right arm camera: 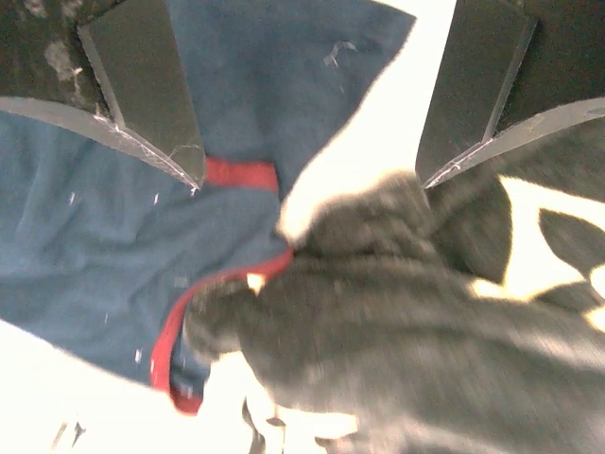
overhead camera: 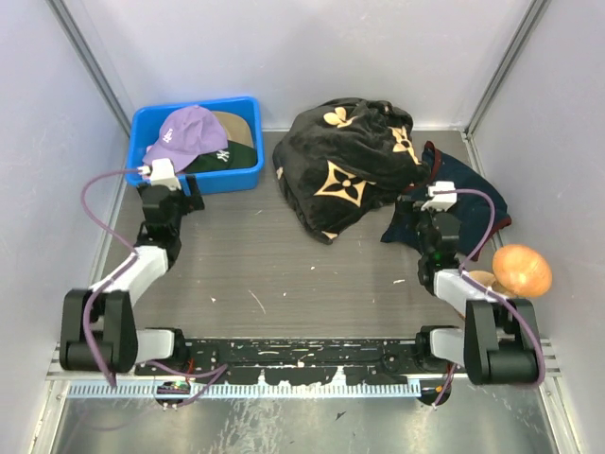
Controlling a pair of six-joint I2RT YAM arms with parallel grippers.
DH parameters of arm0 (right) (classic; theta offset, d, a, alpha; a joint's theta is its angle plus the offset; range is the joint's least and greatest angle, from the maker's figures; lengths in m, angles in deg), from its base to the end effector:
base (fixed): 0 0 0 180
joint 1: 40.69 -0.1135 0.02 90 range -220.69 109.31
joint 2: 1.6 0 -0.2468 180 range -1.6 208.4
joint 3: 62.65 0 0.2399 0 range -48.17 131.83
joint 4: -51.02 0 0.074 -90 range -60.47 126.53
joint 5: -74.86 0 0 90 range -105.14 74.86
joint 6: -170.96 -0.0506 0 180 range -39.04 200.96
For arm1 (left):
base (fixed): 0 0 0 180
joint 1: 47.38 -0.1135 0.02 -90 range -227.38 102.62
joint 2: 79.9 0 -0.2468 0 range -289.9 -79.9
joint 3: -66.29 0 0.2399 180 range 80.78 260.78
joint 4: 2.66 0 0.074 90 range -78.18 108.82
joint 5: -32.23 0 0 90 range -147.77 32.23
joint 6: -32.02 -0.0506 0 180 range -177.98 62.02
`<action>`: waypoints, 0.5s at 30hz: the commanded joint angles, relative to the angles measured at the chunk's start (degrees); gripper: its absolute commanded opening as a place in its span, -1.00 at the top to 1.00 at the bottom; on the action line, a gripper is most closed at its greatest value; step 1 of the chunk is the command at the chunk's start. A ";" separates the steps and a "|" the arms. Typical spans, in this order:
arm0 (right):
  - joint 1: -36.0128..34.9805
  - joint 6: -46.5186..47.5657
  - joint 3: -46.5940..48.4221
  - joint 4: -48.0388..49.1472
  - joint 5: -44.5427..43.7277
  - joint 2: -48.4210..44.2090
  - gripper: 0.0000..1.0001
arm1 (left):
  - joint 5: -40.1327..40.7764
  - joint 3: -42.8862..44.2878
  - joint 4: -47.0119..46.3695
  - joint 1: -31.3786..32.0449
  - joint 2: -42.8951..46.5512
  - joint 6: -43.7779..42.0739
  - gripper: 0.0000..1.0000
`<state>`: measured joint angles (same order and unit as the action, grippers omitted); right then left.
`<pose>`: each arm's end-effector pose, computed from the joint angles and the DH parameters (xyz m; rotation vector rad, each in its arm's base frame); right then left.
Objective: Stack the hats
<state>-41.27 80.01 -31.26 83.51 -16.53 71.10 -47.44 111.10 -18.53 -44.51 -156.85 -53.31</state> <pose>0.2499 0.0013 0.1717 0.0235 1.7245 -0.0012 0.2863 -0.0053 0.1916 -0.1541 1.8443 0.0755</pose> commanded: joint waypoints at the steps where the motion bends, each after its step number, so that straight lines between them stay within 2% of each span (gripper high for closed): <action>1: -0.47 -3.65 7.14 -11.44 0.36 -8.26 -0.91 | 3.57 10.14 20.85 -0.11 7.76 4.11 -0.96; 4: -0.48 -4.68 11.48 -16.69 0.78 -9.90 -0.79 | 6.67 16.11 32.55 -0.15 8.65 8.91 -0.96; 8: -0.48 -8.95 19.23 -25.56 2.08 -8.48 -0.66 | 2.66 25.28 44.17 -0.15 4.84 9.39 -0.96; 12: -0.55 -14.22 28.99 -37.64 6.32 -5.06 -0.60 | 7.40 39.35 57.87 -0.38 -3.88 9.43 -0.96; 15: -0.62 -15.90 31.99 -41.59 7.50 -5.14 -0.58 | 8.19 52.96 68.58 -2.81 -12.19 10.24 -0.96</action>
<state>-41.51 69.04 -4.64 50.93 -12.50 66.36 -41.87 150.93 31.94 -44.81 -162.07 -44.57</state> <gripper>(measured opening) 0.796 0.978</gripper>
